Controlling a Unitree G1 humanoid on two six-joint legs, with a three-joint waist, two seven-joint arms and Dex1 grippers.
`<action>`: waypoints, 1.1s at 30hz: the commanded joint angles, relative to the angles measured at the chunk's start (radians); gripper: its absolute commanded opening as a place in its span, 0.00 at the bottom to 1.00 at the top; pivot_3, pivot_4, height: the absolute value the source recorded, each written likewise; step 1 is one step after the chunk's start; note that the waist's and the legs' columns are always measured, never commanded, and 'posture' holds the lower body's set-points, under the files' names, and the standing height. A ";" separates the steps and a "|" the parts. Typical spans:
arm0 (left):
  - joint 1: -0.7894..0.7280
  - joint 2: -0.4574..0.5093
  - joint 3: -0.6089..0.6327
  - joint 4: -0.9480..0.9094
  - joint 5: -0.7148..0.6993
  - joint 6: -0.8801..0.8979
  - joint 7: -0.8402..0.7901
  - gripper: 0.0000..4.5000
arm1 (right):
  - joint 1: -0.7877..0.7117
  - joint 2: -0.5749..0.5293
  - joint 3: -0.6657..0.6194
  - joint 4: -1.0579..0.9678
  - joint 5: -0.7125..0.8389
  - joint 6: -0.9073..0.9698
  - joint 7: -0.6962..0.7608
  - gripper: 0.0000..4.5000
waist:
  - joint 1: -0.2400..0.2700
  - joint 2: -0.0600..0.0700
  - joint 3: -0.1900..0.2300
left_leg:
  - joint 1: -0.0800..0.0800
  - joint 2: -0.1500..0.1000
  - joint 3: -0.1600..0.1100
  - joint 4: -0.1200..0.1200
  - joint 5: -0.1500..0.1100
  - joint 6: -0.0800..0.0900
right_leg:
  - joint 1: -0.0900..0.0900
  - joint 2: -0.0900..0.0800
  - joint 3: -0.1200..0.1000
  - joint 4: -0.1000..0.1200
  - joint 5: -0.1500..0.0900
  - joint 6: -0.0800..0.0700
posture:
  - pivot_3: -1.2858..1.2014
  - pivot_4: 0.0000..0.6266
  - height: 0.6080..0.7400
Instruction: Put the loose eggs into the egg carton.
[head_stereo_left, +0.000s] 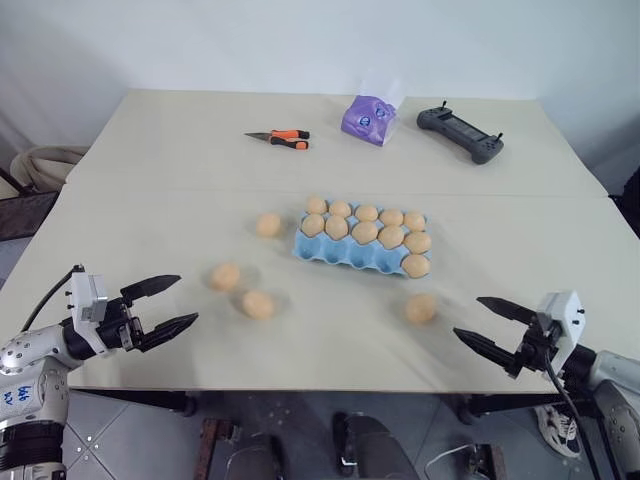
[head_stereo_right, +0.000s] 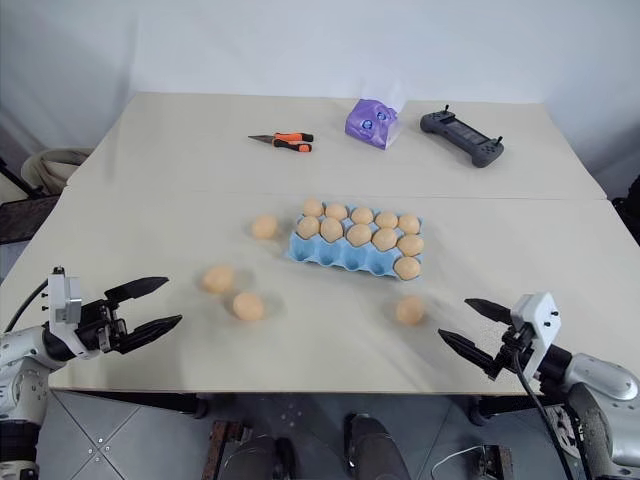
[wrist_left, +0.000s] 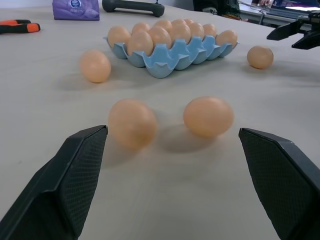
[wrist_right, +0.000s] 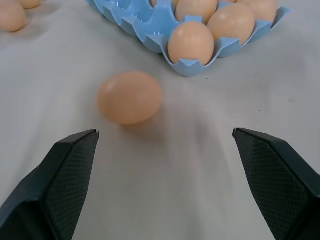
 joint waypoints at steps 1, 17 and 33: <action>-0.025 0.017 0.002 -0.002 0.000 0.022 0.006 1.00 | 0.004 -0.009 -0.036 -0.012 0.019 -0.022 0.008 1.00 | 0.001 0.000 0.000 | 0.000 0.000 0.000 0.000 0.000 0.000 | 0.000 0.000 0.000 0.000 0.000 0.000 | 0.52 0.24 1.00; 0.047 0.004 0.024 -0.142 -0.030 0.169 0.081 1.00 | 0.007 -0.013 -0.065 0.022 0.016 -0.051 0.010 1.00 | 0.000 0.000 0.000 | 0.001 0.000 0.000 0.000 0.000 -0.001 | 0.001 0.000 0.000 0.000 0.000 0.000 | 0.52 0.24 1.00; 0.100 -0.018 0.044 -0.212 -0.058 0.120 0.079 1.00 | 0.013 0.015 -0.008 -0.132 -0.015 0.055 -0.160 1.00 | -0.002 0.000 0.000 | 0.002 0.000 0.000 0.000 -0.002 -0.003 | 0.001 0.000 0.001 0.000 0.000 0.000 | 0.52 0.24 1.00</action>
